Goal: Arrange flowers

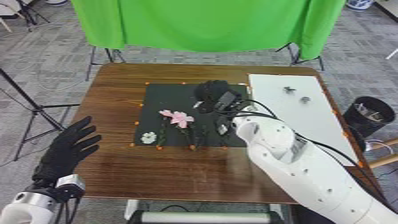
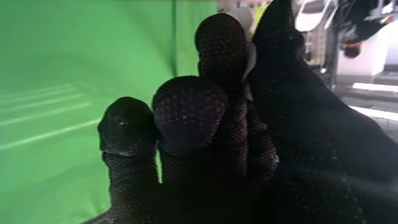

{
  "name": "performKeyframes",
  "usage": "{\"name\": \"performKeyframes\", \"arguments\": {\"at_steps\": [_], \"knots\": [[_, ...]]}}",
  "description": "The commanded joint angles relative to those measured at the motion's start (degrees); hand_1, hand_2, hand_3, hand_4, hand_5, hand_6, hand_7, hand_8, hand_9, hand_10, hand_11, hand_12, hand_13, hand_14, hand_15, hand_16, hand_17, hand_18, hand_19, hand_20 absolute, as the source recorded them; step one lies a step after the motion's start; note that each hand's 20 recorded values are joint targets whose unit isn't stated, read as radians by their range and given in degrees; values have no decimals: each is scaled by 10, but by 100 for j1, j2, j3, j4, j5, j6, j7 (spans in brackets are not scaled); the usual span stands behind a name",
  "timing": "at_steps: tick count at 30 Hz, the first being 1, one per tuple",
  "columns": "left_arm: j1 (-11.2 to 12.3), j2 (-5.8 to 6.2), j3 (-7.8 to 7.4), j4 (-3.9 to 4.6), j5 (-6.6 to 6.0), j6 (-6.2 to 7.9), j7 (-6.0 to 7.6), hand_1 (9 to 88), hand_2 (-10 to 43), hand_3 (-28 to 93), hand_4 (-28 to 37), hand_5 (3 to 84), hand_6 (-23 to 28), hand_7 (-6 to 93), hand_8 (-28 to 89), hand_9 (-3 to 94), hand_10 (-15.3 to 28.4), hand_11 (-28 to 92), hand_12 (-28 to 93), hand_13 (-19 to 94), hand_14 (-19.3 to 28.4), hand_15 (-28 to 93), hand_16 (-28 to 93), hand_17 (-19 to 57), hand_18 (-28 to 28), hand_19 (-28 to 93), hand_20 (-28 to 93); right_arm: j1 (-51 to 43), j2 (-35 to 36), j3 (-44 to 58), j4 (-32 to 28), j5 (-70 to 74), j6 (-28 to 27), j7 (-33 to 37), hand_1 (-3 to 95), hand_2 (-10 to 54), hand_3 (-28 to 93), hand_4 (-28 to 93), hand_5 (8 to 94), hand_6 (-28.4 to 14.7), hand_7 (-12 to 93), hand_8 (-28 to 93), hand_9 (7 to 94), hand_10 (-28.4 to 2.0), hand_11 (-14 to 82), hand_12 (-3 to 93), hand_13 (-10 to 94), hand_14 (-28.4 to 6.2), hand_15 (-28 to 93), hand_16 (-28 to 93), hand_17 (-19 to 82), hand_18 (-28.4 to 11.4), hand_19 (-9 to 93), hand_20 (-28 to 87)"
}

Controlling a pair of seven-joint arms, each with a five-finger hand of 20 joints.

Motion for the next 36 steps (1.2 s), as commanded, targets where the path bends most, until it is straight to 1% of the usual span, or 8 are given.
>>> {"name": "performKeyframes", "arguments": {"at_steps": [1, 2, 13, 19, 24, 25, 30, 36], "knots": [[-72, -76, 31, 31, 59, -45, -128, 249, -10, 698, -245, 256, 25, 208, -110, 211, 120, 213, 155, 185, 164, 301, -10, -94, 229, 419, 67, 125, -170, -213, 250, -123, -233, 90, 475, -95, 845, -283, 673, 33, 514, 26, 866, -38, 163, 470, 775, -23, 687, 289, 400, -189, 932, 505], [-81, -89, 21, 32, 73, -79, -163, 249, -10, 698, -245, 256, 25, 208, -110, 211, 120, 213, 155, 185, 165, 301, -10, -94, 229, 420, 67, 112, -191, -206, 270, -136, -259, 102, 474, -95, 844, -283, 673, 33, 514, 26, 867, -38, 163, 469, 775, -23, 687, 288, 400, -188, 932, 505], [-52, -90, -9, 42, 79, -111, -175, 248, -11, 700, -244, 255, 24, 209, -110, 211, 121, 214, 155, 186, 163, 299, -10, -94, 229, 419, 67, 171, -203, -219, 352, -140, -534, 308, 439, -95, 826, -283, 616, 28, 518, 29, 823, -43, 149, 456, 743, -24, 699, 291, 378, -185, 932, 499], [-72, -110, -12, 47, 108, -153, -216, 249, -10, 699, -245, 256, 24, 209, -111, 211, 120, 213, 155, 186, 164, 299, -9, -94, 229, 420, 67, 169, -187, -191, 400, -110, -424, 244, 416, -95, 820, -283, 587, 22, 514, 18, 799, -46, 148, 439, 727, -28, 707, 287, 369, -186, 932, 497], [-84, -94, -5, 56, 100, -140, -199, 249, -10, 699, -245, 256, 24, 209, -111, 211, 122, 213, 154, 187, 163, 300, -8, -94, 229, 419, 67, 160, -208, -114, 406, -129, -498, 164, 402, -95, 811, -283, 571, 19, 513, 11, 760, -54, 206, 381, 718, -29, 714, 280, 365, -187, 932, 496], [-90, -111, -18, 51, 110, -154, -237, 248, -10, 699, -244, 256, 24, 209, -110, 211, 122, 213, 155, 187, 163, 301, -8, -94, 229, 419, 67, 128, -215, -79, 389, -140, -548, 158, 397, -95, 814, -283, 570, 18, 508, 11, 756, -55, 212, 375, 716, -30, 715, 280, 364, -188, 932, 496], [-103, -118, -17, 58, 119, -159, -240, 248, -11, 700, -245, 255, 24, 209, -110, 211, 122, 212, 155, 186, 164, 301, -9, -94, 229, 419, 66, 111, -235, -19, 376, -100, -661, 131, 353, -95, 820, -283, 565, 18, 464, 11, 710, -70, 298, 283, 704, -34, 723, 276, 353, -189, 929, 499], [-98, -93, -4, 59, 92, -138, -219, 248, -10, 700, -245, 255, 24, 208, -110, 211, 121, 212, 155, 186, 164, 301, -9, -94, 228, 419, 67, 26, -319, 146, 358, -16, -811, -58, 306, -95, 834, -283, 574, 21, 443, -113, 697, -78, 328, 233, 695, -38, 729, 269, 348, -190, 926, 502]]}}
